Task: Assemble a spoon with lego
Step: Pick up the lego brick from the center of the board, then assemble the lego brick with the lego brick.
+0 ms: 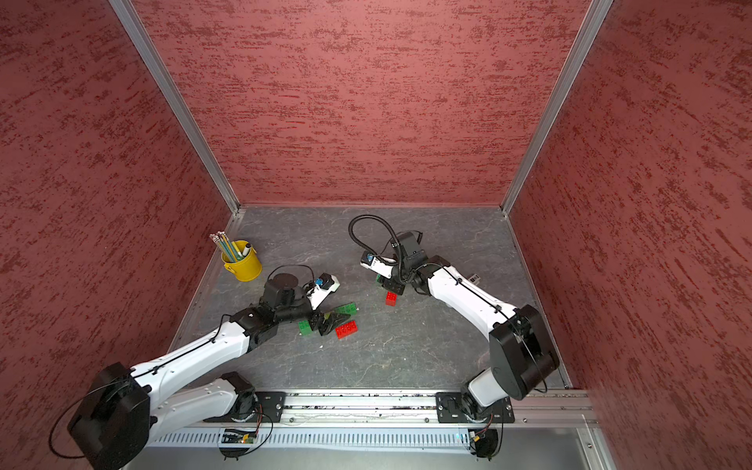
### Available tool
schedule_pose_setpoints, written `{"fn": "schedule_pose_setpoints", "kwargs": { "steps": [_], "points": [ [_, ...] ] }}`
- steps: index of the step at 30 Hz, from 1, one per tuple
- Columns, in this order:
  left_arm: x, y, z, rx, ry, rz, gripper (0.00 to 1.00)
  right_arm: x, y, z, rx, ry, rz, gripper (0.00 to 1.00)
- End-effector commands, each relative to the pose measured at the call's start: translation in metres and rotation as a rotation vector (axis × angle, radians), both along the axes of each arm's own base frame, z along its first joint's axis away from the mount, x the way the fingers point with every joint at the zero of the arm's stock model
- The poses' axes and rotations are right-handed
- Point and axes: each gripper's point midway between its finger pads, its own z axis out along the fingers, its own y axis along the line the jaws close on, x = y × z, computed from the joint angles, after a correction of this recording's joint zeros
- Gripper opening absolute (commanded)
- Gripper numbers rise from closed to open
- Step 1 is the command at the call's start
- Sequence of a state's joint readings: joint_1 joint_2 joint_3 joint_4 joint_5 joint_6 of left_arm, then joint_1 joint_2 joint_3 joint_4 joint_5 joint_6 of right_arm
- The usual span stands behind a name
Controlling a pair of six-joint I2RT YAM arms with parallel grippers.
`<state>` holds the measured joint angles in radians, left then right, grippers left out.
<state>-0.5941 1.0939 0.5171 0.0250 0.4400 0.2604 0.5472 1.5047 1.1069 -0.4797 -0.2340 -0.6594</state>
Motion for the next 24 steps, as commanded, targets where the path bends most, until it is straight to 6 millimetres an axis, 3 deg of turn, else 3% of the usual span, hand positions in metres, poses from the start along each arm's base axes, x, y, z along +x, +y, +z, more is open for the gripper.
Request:
{"fn": "schedule_pose_setpoints", "kwargs": {
  "steps": [1, 6, 15, 24],
  "points": [
    [0.001, -0.008, 0.004, -0.019, -0.039, -0.017, 1.00, -0.002, -0.023, -0.014, -0.017, 0.072, -0.158, 0.29],
    [-0.002, -0.014, -0.002, -0.013, -0.016, -0.033, 1.00, -0.005, -0.030, -0.026, -0.018, 0.099, -0.211, 0.29],
    [-0.002, -0.016, -0.008, 0.008, 0.011, -0.049, 1.00, -0.011, -0.027, -0.048, -0.058, 0.126, -0.145, 0.29],
    [-0.002, -0.017, -0.011, 0.012, 0.022, -0.051, 1.00, -0.017, -0.024, -0.047, -0.072, 0.079, 0.006, 0.29]
  ]
}}
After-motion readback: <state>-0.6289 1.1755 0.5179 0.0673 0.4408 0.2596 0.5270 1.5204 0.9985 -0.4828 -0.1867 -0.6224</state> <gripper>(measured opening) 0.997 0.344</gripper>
